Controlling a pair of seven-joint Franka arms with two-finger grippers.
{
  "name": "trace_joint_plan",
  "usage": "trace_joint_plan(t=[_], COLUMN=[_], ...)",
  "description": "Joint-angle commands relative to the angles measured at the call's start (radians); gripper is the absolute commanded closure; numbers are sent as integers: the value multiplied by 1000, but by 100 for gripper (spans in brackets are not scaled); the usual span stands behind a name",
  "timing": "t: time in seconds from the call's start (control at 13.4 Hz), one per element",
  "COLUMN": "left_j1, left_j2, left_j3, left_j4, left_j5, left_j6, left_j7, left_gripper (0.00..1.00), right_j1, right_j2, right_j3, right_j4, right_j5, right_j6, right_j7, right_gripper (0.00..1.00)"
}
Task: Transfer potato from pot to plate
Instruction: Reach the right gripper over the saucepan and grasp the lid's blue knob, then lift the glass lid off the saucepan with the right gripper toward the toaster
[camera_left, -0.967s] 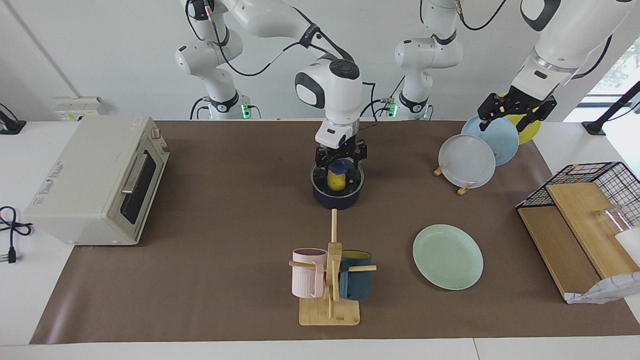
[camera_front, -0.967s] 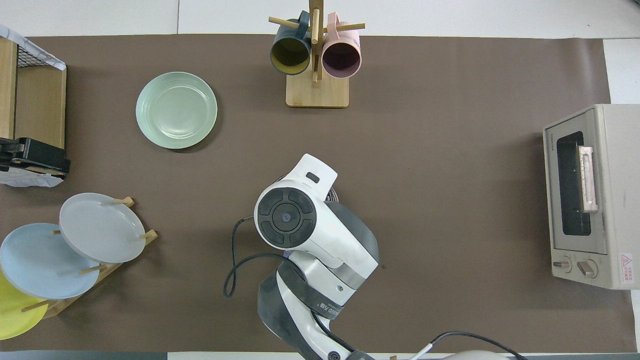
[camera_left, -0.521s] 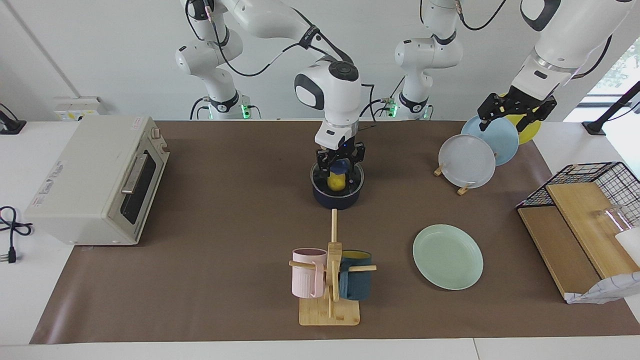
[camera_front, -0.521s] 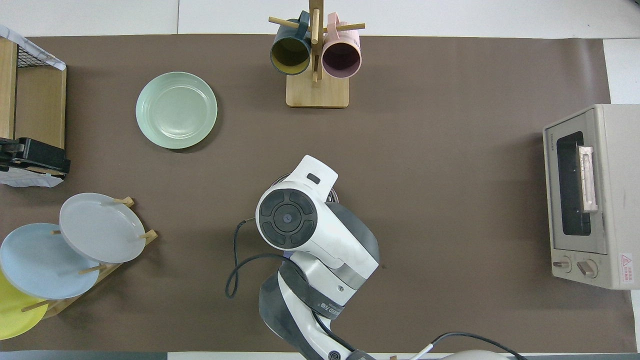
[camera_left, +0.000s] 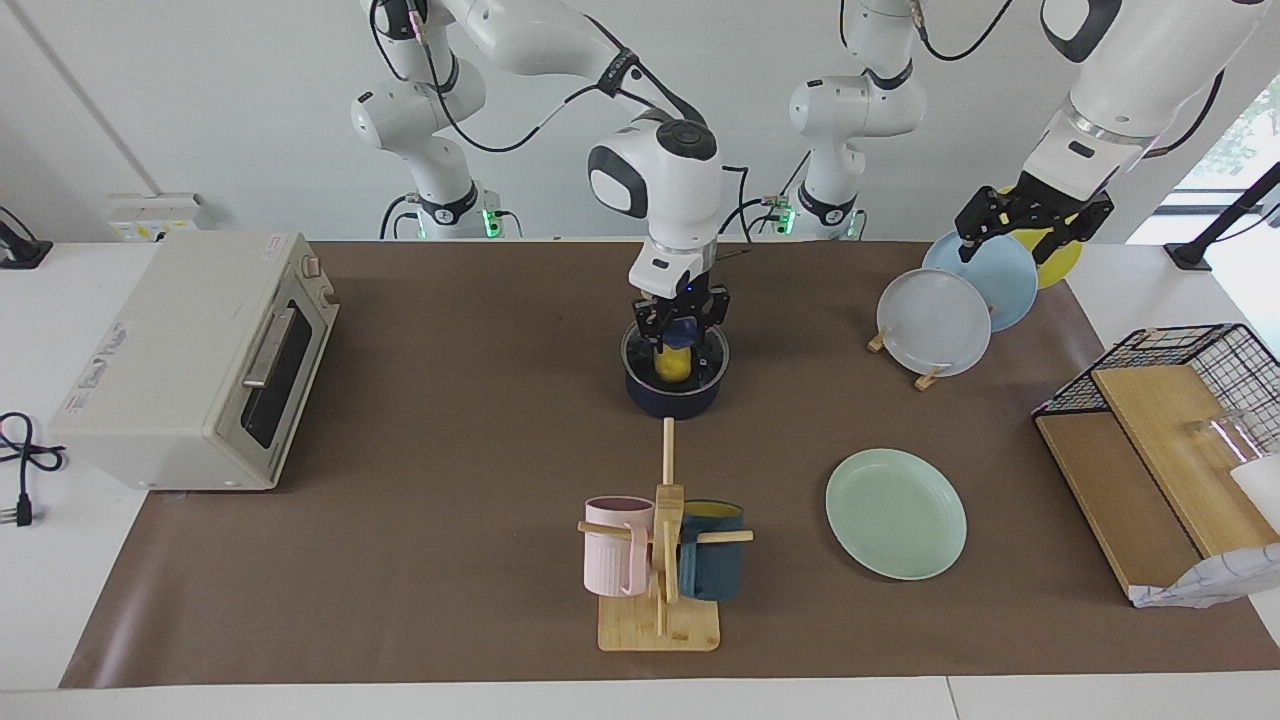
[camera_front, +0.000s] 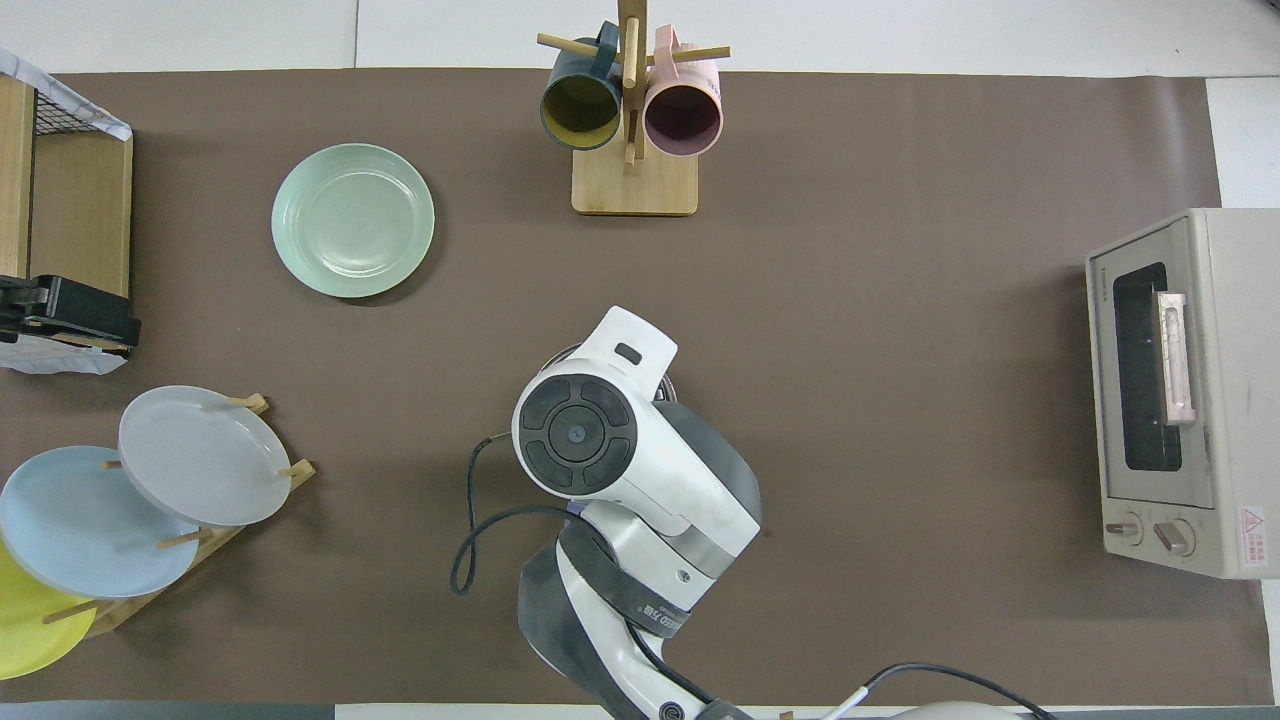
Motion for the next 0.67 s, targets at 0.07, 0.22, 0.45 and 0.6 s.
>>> trace_joint_plan(t=[0.07,0.22,0.45,0.6], left_j1=[13,13,13,13], left_j2=[-28,-28,-28,-28], left_j3=[-9,-9,-9,-11], left_j4=[-32,-32,-32,-32], left_j5=[17,17,17,17], left_j6=[12,12,12,12], left_j7=[4,4,4,4], left_gripper=[0,0,0,0], right_j1=[-84,-145,-254,-354], right_j2=[-20,-24,-33,-33], right_j3=[4,3,4,4], right_j4=[83,109,109,95], right_j5=[-9,0,4,22], right_j6=[-114,-157,-179,-180], right_j7=[-137,-222,-377,-494], right_gripper=[57,57,57,57])
